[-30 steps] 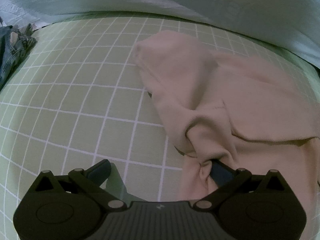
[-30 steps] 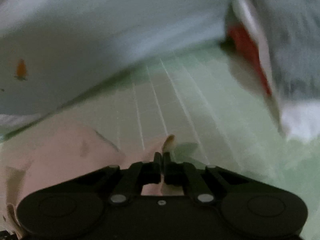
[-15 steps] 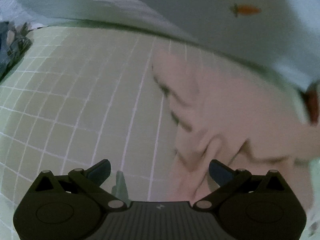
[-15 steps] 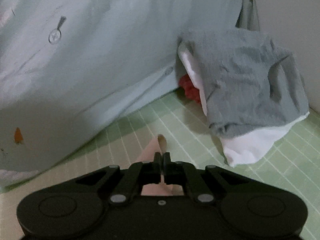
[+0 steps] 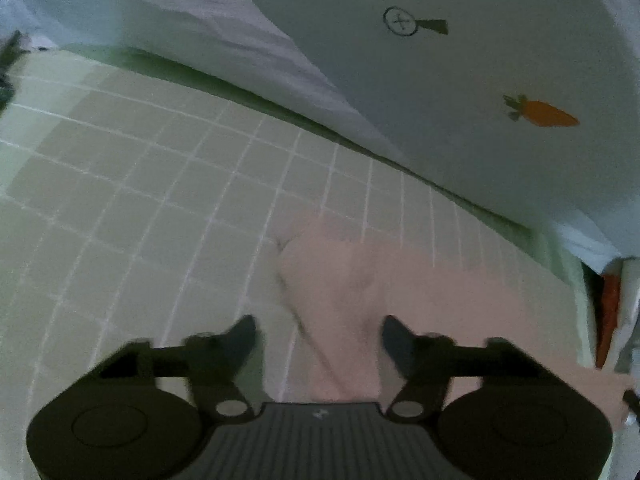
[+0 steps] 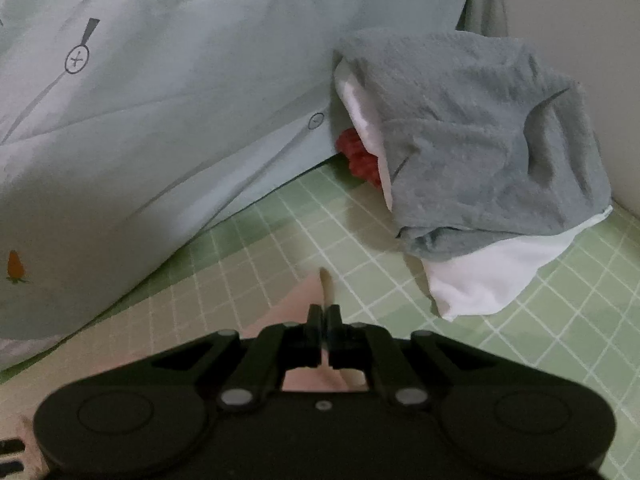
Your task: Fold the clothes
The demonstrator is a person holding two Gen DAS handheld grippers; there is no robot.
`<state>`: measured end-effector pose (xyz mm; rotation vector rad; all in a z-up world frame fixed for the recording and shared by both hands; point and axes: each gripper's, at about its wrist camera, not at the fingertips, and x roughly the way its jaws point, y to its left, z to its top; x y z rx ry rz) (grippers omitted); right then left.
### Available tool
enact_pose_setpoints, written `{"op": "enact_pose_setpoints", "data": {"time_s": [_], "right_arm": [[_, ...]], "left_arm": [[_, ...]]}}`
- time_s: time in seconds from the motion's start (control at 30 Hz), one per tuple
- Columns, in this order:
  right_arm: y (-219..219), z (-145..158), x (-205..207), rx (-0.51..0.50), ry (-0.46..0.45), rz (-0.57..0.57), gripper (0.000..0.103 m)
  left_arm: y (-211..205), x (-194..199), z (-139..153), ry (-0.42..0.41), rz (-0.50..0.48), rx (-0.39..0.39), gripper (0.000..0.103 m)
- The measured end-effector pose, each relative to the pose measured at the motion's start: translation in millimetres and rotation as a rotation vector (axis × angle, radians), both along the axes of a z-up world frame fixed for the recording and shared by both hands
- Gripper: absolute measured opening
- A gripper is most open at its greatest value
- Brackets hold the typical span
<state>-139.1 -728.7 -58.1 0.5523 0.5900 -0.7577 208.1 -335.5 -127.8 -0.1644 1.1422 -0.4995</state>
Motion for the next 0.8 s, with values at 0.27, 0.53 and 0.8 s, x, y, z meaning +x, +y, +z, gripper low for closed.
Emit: {"op": "enact_pose_setpoints", "data": {"time_s": [0.27,0.53,0.8], "right_arm": [[-5.7,1.5,-0.8,0.007,-0.017,-0.018,0.003],[2.8,-15.5,14.4,-0.008,0.060,0.009,0.002],[24.8,-1.7,8.4,-0.028,0.013,0.062,0.003]], "left_arm": [[-26.8,21.6,20.2,-0.158,-0.096,0.014,0.006],[-40.7,34.1,3.0,-0.139,-0.101,0.105,0.021],[-18.1,-15.2,37.5,-0.213,-0.048,0.158,0.083]]}}
